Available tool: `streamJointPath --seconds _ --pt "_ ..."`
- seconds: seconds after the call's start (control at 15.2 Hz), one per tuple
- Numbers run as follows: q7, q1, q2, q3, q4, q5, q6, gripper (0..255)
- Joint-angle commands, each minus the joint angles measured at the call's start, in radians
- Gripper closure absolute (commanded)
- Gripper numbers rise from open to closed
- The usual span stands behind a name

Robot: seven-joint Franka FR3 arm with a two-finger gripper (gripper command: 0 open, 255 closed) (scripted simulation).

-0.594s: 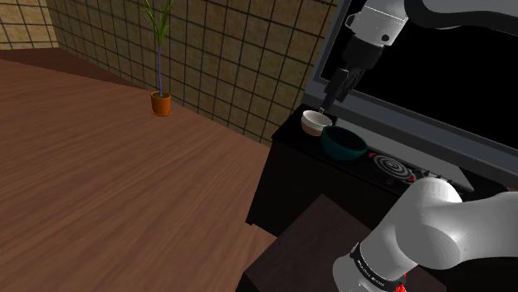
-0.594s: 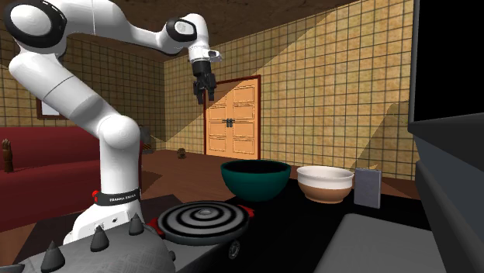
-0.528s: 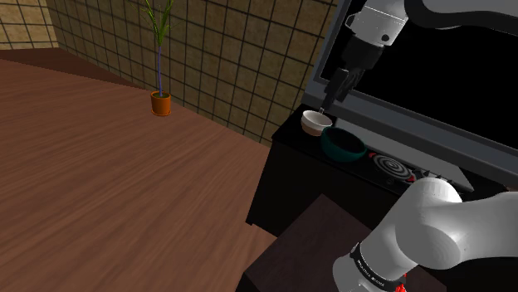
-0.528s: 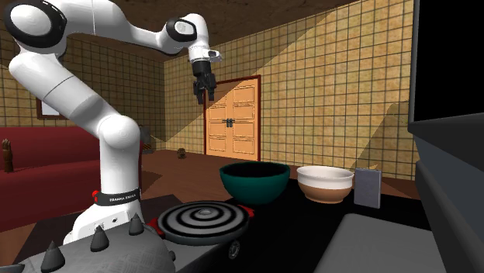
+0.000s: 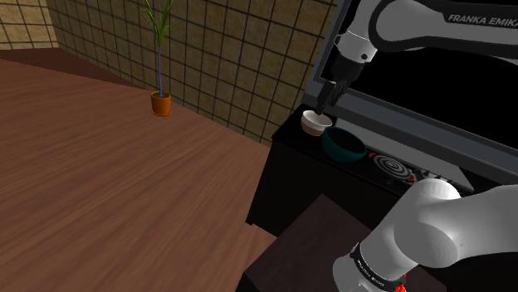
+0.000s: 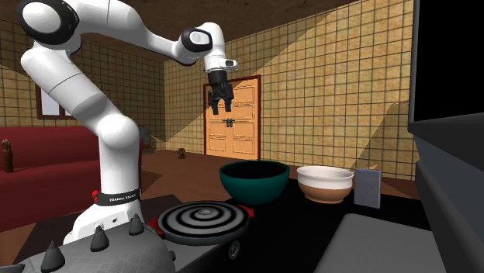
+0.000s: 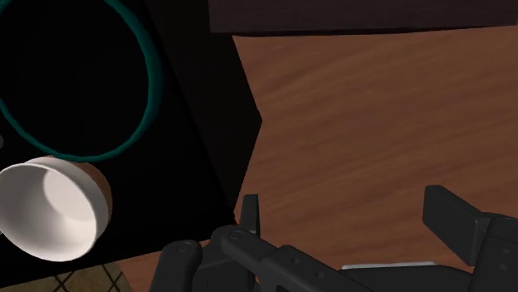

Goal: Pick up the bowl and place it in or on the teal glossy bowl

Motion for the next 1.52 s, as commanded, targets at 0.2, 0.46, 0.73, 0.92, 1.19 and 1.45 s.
streamJointPath --seconds 0.2,0.46,0.73,0.92,1.19,1.45 --pt "-0.082 -0.029 0.115 -0.089 -0.001 -0.051 0.123 0" --pt "-0.144 -0.045 0.227 -0.156 0.023 -0.073 0.218 0" --pt "-0.210 -0.054 0.353 -0.222 0.067 -0.077 0.307 0" --pt "-0.266 -0.059 0.455 -0.269 0.112 -0.062 0.368 0" --pt "-0.351 -0.067 0.602 -0.324 0.189 -0.016 0.439 0" --pt "-0.448 -0.088 0.757 -0.362 0.286 0.060 0.492 0"
